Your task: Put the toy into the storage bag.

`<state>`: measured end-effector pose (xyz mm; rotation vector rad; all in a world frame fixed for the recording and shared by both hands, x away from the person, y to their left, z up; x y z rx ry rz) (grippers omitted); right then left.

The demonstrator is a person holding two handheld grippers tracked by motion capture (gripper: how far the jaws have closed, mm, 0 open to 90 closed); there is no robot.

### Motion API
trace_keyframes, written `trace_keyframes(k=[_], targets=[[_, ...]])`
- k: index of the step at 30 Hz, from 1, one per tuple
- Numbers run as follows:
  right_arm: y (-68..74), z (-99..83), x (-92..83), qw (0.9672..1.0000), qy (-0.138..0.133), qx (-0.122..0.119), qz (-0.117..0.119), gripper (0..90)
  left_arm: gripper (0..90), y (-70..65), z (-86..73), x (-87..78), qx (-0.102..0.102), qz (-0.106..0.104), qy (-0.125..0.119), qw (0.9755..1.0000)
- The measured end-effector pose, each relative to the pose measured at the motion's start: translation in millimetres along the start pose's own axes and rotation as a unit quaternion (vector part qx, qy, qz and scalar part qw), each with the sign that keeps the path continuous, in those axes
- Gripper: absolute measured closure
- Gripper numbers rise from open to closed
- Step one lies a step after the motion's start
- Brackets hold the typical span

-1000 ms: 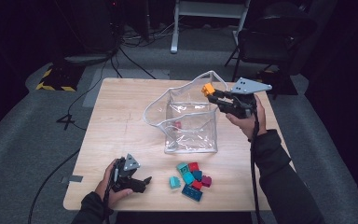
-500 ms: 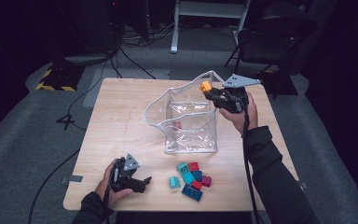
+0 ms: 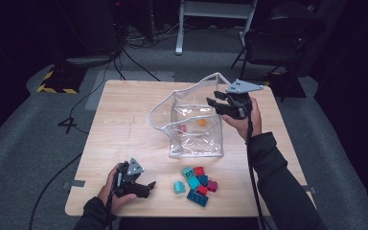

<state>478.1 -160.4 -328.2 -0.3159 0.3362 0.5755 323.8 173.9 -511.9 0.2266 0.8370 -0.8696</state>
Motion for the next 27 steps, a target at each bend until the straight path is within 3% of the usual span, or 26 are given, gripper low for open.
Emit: trace_keyframes(k=[7, 13, 22, 27], targets=[[3.5, -4.3, -15.8, 0.9998, -0.014, -0.003, 0.011, 49.3, 7.3, 0.0, 0.0, 0.0, 0.000, 0.000, 0.000, 1.0000], [6.6, -13.9, -36.8, 0.9989, -0.028, -0.006, 0.036, 45.3, 7.3, 0.0, 0.0, 0.0, 0.000, 0.001, 0.000, 1.0000], [22.1, -41.2, -59.2, 0.9973, -0.021, -0.031, 0.063, 41.6, 7.3, 0.0, 0.0, 0.0, 0.000, 0.000, 0.000, 1.0000], [34.3, -62.6, -69.0, 0.9937, -0.014, -0.047, 0.101, 38.7, 7.3, 0.0, 0.0, 0.0, 0.001, 0.001, 0.000, 1.0000]])
Point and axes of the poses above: each handheld gripper's, and its own axes: x roughly forward along the jaws, z roughly out of its top, y roughly to its left, the point moved 1 cm from there along x, roughly forward along the jaws, and after that the axes turned 10 degrees about -z, right-handed, at the moved point
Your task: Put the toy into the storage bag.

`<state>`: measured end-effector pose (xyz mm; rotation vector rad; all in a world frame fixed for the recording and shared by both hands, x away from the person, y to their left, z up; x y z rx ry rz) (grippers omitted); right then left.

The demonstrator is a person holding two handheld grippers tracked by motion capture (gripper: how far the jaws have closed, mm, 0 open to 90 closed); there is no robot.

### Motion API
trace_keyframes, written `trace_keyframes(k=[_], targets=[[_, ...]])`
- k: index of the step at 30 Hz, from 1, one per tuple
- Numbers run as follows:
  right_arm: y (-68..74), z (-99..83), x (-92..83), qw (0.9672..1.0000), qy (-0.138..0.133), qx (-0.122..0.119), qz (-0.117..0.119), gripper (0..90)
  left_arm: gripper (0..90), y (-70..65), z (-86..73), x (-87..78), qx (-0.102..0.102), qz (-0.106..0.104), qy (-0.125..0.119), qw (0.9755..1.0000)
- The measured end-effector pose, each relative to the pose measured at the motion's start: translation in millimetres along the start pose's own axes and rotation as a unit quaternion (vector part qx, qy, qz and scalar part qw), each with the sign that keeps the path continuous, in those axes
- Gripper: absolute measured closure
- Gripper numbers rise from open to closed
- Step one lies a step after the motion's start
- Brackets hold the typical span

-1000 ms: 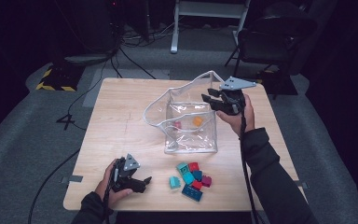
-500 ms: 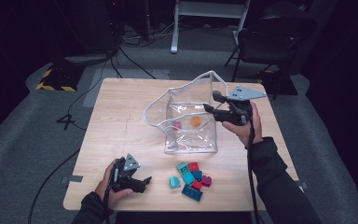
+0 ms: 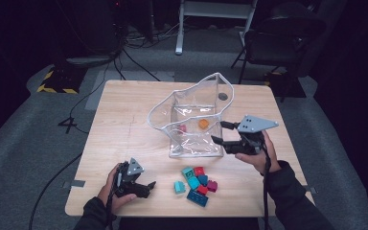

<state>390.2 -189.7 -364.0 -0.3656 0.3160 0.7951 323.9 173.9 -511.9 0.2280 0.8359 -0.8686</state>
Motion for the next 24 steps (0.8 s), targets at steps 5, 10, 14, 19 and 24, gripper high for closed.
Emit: trace_keyframes(k=[5, 10, 14, 19, 24], targets=[[19.5, -25.7, -3.6, 0.9986, 0.006, -0.017, 0.049, 34.9, 7.3, 0.0, 0.0, 0.0, 0.000, 0.000, 0.000, 1.0000], [35.0, -55.1, -2.3, 0.9964, 0.034, -0.023, 0.074, 34.9, 7.2, -0.1, -0.1, 0.0, -0.001, 0.001, 0.000, 1.0000], [44.3, -75.4, -4.9, 0.9939, 0.054, -0.026, 0.093, 35.0, 7.2, -0.1, 0.0, 0.0, -0.001, 0.001, 0.000, 1.0000], [50.2, -100.1, -5.7, 0.9889, 0.079, -0.032, 0.122, 39.4, 7.2, -0.3, -0.1, -0.1, -0.001, 0.002, 0.000, 1.0000], [53.6, -115.9, -1.6, 0.9836, 0.091, -0.043, 0.150, 39.1, 7.2, -0.3, -0.1, -0.1, -0.002, 0.002, 0.000, 1.0000]])
Point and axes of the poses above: each handheld gripper's, and its own axes: x roughly forward along the jaws, z roughly out of its top, y roughly to its left, the point moved 1 cm from there along x, roughly forward along the jaws, and after that the axes turned 10 degrees about -z, right-handed, at the moved point
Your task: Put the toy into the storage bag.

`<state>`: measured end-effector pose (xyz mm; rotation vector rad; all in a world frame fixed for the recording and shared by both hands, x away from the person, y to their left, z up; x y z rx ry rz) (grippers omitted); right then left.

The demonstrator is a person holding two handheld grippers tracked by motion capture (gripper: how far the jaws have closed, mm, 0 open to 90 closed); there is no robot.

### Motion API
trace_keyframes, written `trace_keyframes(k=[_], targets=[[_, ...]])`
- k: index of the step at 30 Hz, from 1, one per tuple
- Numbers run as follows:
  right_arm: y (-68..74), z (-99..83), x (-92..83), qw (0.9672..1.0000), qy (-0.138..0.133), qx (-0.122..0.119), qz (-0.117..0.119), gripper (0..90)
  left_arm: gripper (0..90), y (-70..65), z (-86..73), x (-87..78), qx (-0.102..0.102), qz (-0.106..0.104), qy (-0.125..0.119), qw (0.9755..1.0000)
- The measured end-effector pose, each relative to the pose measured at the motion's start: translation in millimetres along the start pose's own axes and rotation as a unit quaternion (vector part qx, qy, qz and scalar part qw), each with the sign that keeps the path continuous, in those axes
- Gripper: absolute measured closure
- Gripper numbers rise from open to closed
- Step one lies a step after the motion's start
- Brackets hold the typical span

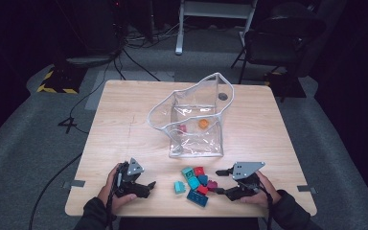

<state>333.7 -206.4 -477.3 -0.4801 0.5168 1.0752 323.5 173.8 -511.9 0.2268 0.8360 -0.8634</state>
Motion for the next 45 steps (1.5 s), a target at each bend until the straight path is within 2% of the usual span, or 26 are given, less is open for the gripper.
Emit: trace_keyframes(k=[2, 4, 6, 8, 12, 16, 18, 24, 29, 36, 41, 45], targets=[[1.0, -3.2, 4.2, 0.9999, 0.005, -0.005, 0.010, 39.1, 7.2, 0.0, 0.0, 0.0, 0.000, 0.000, 0.000, 1.0000], [2.3, -5.2, 8.5, 0.9998, 0.016, -0.012, 0.006, 39.9, 7.2, 0.0, 0.0, 0.0, 0.000, 0.000, 0.000, 1.0000], [3.2, -7.8, 12.5, 0.9996, 0.024, -0.017, 0.004, 45.8, 7.2, 0.0, 0.0, 0.0, 0.000, 0.000, 0.000, 1.0000], [3.3, -10.8, 16.5, 0.9993, 0.030, -0.021, 0.006, 47.0, 7.2, 0.0, 0.0, 0.0, 0.000, 0.000, 0.000, 1.0000], [2.9, -14.9, 22.9, 0.9990, 0.041, -0.018, 0.005, 47.9, 7.2, 0.0, 0.0, 0.0, 0.000, 0.000, 0.000, 1.0000], [3.7, -16.2, 26.2, 0.9992, 0.038, -0.012, 0.008, 50.1, 7.2, 0.0, 0.0, 0.0, 0.000, 0.000, 0.000, 1.0000], [3.1, -16.3, 26.1, 0.9993, 0.035, -0.012, 0.006, 57.2, 7.2, 0.0, 0.0, 0.0, 0.000, 0.000, 0.000, 1.0000], [1.0, -16.4, 23.3, 0.9992, 0.035, -0.016, -0.003, 57.5, 7.2, 0.0, 0.0, 0.0, 0.000, 0.000, 0.000, 1.0000], [-5.6, -13.9, 14.4, 0.9995, 0.024, -0.002, -0.021, 57.6, 7.2, 0.0, 0.0, 0.0, 0.000, 0.000, 0.000, 1.0000], [-19.9, -6.6, -4.8, 0.9986, -0.006, 0.024, -0.047, 57.5, 7.2, 0.0, 0.0, 0.0, 0.000, 0.000, 0.000, 1.0000], [-26.4, -0.4, -14.6, 0.9972, -0.020, 0.030, -0.065, 57.5, 7.2, 0.0, 0.0, 0.0, 0.000, 0.000, 0.000, 1.0000], [-32.5, 8.2, -24.7, 0.9952, -0.043, 0.039, -0.078, 57.5, 7.2, 0.0, 0.0, 0.0, 0.000, 0.000, 0.000, 1.0000]])
Point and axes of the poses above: each handheld gripper's, and its own axes: x roughly forward along the jaws, z roughly out of its top, y roughly to its left, the point moved 1 cm from there along x, roughly forward along the jaws, and after that the axes turned 10 degrees about -z, right-handed, at the moved point
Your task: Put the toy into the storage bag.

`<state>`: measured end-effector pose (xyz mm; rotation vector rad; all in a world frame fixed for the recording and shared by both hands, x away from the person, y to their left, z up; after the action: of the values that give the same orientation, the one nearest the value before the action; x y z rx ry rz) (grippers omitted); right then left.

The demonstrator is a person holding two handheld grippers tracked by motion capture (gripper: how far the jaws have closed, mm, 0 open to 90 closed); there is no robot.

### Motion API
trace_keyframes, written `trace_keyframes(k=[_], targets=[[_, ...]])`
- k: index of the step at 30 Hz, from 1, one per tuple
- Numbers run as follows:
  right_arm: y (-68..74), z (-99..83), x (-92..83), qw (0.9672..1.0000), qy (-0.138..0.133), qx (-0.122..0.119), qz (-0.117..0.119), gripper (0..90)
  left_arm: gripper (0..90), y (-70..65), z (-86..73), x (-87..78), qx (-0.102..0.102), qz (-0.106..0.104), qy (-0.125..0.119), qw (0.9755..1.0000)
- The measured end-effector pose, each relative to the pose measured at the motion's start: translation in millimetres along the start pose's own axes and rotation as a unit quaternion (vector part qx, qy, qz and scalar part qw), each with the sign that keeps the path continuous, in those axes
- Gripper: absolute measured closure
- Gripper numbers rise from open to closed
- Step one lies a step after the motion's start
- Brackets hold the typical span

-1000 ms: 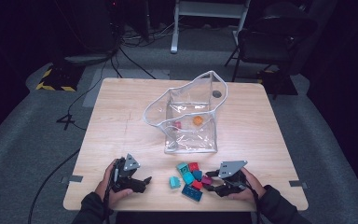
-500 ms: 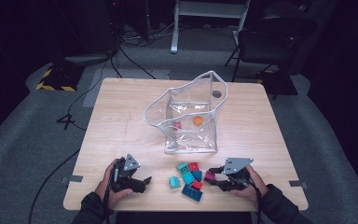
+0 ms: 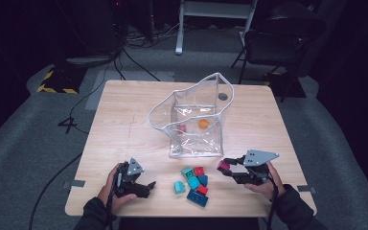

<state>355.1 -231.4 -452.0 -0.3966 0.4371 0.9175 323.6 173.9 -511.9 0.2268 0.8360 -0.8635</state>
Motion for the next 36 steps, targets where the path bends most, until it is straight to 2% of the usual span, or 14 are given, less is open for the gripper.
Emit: trace_keyframes(k=[11, 17, 20, 27, 31, 36], targets=[[-18.2, 36.4, -17.3, 0.9985, -0.035, 0.000, -0.043, 57.5, 7.2, 0.0, 0.0, 0.0, 0.000, 0.000, 0.000, 1.0000], [-28.0, 64.3, -32.5, 0.9954, -0.071, -0.004, -0.064, 57.6, 7.2, 0.0, 0.0, 0.0, 0.000, 0.000, 0.000, 1.0000], [-32.2, 78.2, -36.7, 0.9938, -0.081, -0.009, -0.076, 57.5, 7.2, 0.0, 0.0, 0.0, 0.000, 0.000, 0.000, 1.0000], [-40.6, 103.9, -40.4, 0.9904, -0.099, -0.009, -0.097, 57.6, 7.2, 0.0, 0.0, 0.0, 0.000, 0.000, 0.000, 1.0000], [-44.9, 115.6, -39.2, 0.9894, -0.103, -0.007, -0.102, 57.5, 7.2, 0.0, 0.0, 0.0, 0.000, 0.000, 0.000, 1.0000], [-50.0, 129.6, -32.6, 0.9884, -0.102, -0.016, -0.112, 57.5, 7.2, 0.0, 0.0, 0.0, 0.000, 0.000, 0.000, 1.0000]])
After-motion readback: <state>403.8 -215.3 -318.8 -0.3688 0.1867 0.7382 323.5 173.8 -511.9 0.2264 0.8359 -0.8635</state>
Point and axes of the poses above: each handheld gripper's, and its own axes: x roughly forward along the jaws, z roughly out of its top, y roughly to its left, the point moved 1 cm from there along x, roughly forward along the jaws, and after that the axes turned 10 degrees about -z, right-handed, at the moved point
